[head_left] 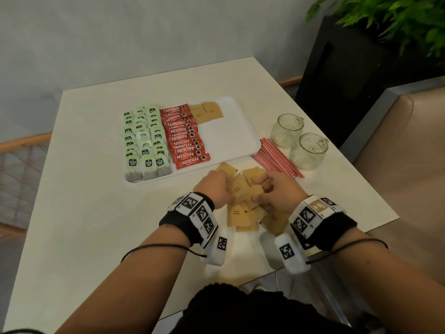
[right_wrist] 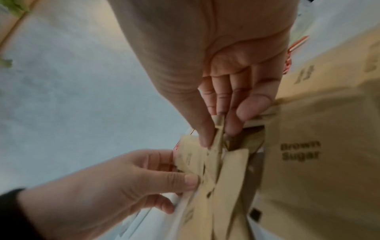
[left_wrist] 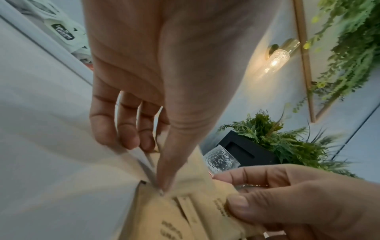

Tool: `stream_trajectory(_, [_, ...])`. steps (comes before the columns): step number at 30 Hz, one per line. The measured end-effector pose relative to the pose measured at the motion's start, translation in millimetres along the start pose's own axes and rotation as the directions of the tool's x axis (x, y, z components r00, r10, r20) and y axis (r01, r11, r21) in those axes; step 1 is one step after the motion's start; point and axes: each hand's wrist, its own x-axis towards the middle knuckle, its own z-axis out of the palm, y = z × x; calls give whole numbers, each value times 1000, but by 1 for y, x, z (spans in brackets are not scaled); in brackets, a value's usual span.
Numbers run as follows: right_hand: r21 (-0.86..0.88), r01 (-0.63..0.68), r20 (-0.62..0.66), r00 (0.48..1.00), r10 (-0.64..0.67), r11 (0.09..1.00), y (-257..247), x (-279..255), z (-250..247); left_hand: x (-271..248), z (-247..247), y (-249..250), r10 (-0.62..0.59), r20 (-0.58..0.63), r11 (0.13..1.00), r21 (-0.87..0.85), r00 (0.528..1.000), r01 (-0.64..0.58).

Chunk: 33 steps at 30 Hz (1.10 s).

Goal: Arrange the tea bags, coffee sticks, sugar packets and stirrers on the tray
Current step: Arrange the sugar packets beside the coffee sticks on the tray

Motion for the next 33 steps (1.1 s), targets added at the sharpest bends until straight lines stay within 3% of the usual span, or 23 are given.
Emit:
stream_trajectory(5, [20, 27, -8, 1000, -27, 999, -2, 3, -19, 0, -6, -7, 15, -101, 985, -167, 995, -32])
stream_trajectory(9, [-32, 194, 55, 980, -192, 980, -11, -2, -32, -5, -19, -4, 70, -125, 997, -32, 990, -75])
stream_trajectory(11, [-97, 291, 48, 956, -288, 952, -17, -3, -30, -11, -24, 5, 163, -84, 986, 43, 983, -159])
stream_trajectory(14, [-98, 355, 106, 933, -345, 930, -19, -2, -24, -21, -30, 19, 271, 15, 963, -1, 962, -271])
stream_trajectory(17, [49, 326, 165, 930, -329, 944, -10, -5, -21, -26, -28, 21, 248, 62, 968, 4, 967, -249])
stream_trajectory(20, [82, 273, 223, 932, -285, 958, -3, -10, -22, -29, -13, 11, 159, 164, 979, 98, 974, -176])
stream_trajectory(25, [-261, 213, 266, 953, -142, 942, 2, -12, -9, -30, 7, 9, 118, 122, 962, 232, 986, -144])
stream_trajectory(33, [-420, 182, 269, 961, -69, 889, -17, -19, -2, -29, 12, 10, 127, 125, 970, 190, 984, -150])
